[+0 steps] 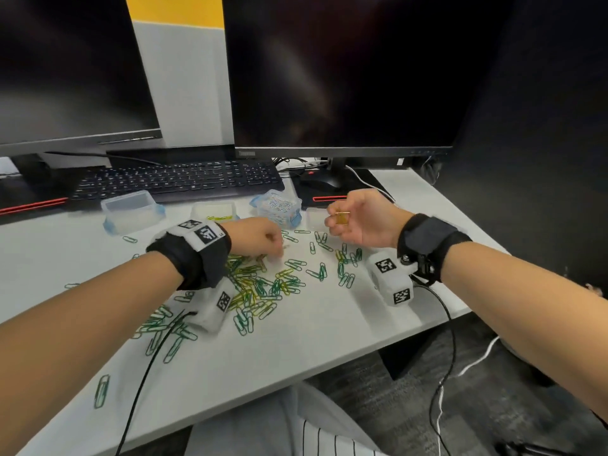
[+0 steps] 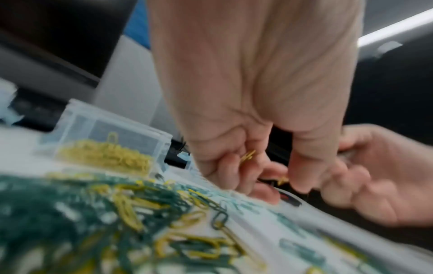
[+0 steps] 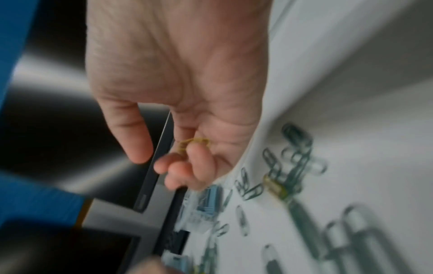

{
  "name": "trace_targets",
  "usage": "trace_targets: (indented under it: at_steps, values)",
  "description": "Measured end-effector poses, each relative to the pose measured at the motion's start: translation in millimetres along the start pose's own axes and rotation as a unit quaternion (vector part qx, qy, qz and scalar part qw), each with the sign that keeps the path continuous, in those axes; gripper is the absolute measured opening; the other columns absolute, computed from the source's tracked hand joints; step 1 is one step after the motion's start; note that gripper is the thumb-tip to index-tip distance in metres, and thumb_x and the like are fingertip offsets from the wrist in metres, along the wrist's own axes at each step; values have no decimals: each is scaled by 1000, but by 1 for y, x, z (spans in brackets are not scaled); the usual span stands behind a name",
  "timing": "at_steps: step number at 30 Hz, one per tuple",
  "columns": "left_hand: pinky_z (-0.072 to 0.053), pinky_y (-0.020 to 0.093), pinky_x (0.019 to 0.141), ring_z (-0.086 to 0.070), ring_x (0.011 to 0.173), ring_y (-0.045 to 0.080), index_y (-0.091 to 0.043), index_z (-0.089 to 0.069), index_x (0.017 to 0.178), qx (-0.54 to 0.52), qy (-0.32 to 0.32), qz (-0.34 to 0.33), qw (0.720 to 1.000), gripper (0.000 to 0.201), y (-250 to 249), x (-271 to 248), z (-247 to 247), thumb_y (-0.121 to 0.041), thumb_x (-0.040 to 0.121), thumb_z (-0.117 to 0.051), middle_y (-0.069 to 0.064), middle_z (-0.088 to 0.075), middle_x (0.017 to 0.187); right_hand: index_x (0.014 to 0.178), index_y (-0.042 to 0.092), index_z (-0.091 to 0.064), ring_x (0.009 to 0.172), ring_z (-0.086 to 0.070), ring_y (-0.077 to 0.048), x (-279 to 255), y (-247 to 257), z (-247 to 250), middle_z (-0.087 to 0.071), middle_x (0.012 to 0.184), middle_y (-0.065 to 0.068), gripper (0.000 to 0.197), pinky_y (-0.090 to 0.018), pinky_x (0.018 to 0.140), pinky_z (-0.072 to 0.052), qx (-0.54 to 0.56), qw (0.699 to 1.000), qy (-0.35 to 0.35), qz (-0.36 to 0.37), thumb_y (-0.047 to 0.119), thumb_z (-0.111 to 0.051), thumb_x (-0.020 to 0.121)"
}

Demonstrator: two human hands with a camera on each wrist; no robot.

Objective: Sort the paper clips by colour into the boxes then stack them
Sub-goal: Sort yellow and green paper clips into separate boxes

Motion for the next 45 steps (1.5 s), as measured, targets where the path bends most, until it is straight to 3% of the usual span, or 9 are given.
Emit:
trace_targets:
  at_steps: [4,9,16,19,24,29,36,40,45]
  values:
    - [-39,18,50,-43,53,9,-12,-53,76,-410,-28,0,912,16,2,-3,1,-5,87,-64,3,-51,69,81,10,-59,50,-39,-9,-8,-11,20,-48,67,-1,18,-16,41,-32,-249,961,-108,-53,17,-51,96]
    - [-36,15,48,-39,58,6,-12,-50,87,-618,-36,-7,785,10,-3,-6,-3,-4,93,-51,-2,-55,72,95,7,-67,71,-55,-17,-6,0,8,-62,84,-5,34,-20,52,-40,-707,685,-169,-56,40,-71,84]
    - [-47,16,55,-54,63,8,-15,-53,99,-796,-61,-5,602,17,-7,-13,-5,-5,85,-57,1,-62,78,85,9,-59,64,-50,-19,0,-4,-1,-57,79,-7,16,-24,50,-45,-535,833,-120,-76,23,-56,91]
    - [-42,19,55,-44,59,11,-13,-51,83,-754,-42,21,655,4,-8,-22,-4,-11,81,-54,-1,-50,67,71,15,-41,52,-37,-14,-3,-6,-12,-46,69,-6,16,-17,39,-31,-72,993,-71,-60,9,-42,86]
    - [-34,20,45,-42,48,11,-13,-56,76,-195,-70,133,969,22,-1,-24,1,-27,93,-55,-2,-45,59,86,9,-61,47,-25,-7,-5,-19,-40,-35,58,6,12,-18,42,-17,-268,959,-81,-37,18,-60,93]
    - [-41,24,75,-55,91,16,-19,-69,100,114,-58,91,988,22,2,-20,1,-21,79,-75,1,-65,105,98,19,-72,55,-43,-2,6,-15,-89,-48,64,15,15,-7,50,-34,-700,705,-33,109,21,-73,84]
    - [-41,26,68,-54,85,17,-13,-68,96,124,-10,69,990,16,7,-13,-5,-18,81,-72,4,-65,102,95,18,-67,75,-54,-11,27,-27,-98,-61,84,6,9,-15,61,-43,-767,640,19,32,22,-63,88]
    - [-29,23,48,-41,55,17,-12,-47,80,-255,-88,98,958,16,25,-17,16,-13,95,-40,7,-46,72,83,11,-52,51,-36,-11,32,-4,-95,-45,64,2,12,-21,44,-28,-493,870,19,9,14,-46,93]
    - [-32,27,54,-41,53,18,-11,-43,70,-703,-207,37,679,20,55,-30,45,-11,86,-32,8,-48,64,76,12,-46,57,-26,-12,59,11,-124,-44,70,-5,6,-20,44,-16,41,995,88,-11,17,-41,76]
Point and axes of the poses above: each hand's wrist, its own x-axis towards the middle knuckle, its own z-axis out of the back of the hand, y = z × x, the point moved 7 cm from there along x, towards the middle knuckle
